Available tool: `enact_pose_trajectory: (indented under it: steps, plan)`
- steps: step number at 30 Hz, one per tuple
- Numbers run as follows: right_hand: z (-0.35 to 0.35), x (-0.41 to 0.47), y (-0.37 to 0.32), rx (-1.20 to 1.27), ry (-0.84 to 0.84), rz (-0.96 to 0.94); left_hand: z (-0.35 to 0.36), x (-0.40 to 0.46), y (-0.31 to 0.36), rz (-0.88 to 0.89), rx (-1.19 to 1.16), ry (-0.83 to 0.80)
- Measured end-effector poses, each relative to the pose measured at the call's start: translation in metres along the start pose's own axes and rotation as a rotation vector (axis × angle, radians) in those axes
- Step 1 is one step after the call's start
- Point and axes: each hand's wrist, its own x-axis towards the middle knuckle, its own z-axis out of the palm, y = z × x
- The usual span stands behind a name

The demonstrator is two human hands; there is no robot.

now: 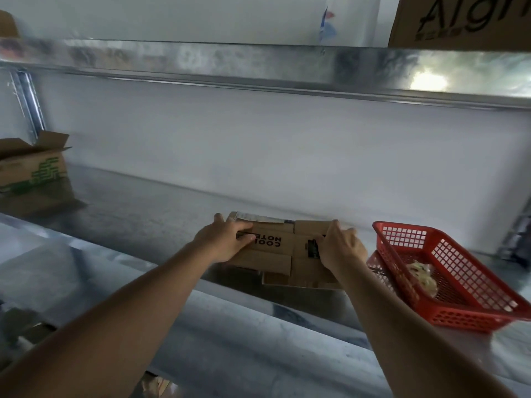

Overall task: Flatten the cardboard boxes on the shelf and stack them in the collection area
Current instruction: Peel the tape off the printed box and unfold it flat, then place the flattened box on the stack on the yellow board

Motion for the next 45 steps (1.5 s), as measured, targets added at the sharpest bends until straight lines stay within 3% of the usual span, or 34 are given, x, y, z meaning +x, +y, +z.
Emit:
enact_pose_trajectory:
  steps: [6,10,12,20,26,32,36,41,45]
  plan:
    - [0.031,-0.007,0.010,-0.177,-0.108,-0.038,0.020,0.001,0.008,0.075,0.329,-0.121]
    - [0.040,-0.008,0.003,0.015,-0.118,-0.328,0.031,0.003,0.018,0.279,0.251,-0.069]
    - [0.045,-0.010,-0.003,0.068,-0.217,-0.397,0.039,0.001,0.022,0.361,0.150,-0.106]
    - [0.052,-0.013,0.009,-0.092,-0.353,-0.434,0.051,0.008,-0.002,0.367,0.180,-0.223]
    - [0.047,-0.022,0.037,-0.229,-0.352,-0.301,0.047,0.012,-0.039,0.237,0.179,-0.269]
    - [0.041,-0.047,0.028,-0.155,-0.214,-0.017,0.043,0.010,-0.047,0.233,0.195,-0.241]
    - [0.040,-0.061,0.024,-0.110,-0.055,0.002,0.043,0.010,-0.045,0.259,0.154,-0.246]
    - [0.029,-0.069,0.018,0.179,0.054,0.058,0.042,0.010,-0.043,0.274,0.092,-0.254]
    - [0.027,-0.072,0.021,0.279,0.200,0.050,0.040,0.010,-0.035,0.284,0.003,-0.151]
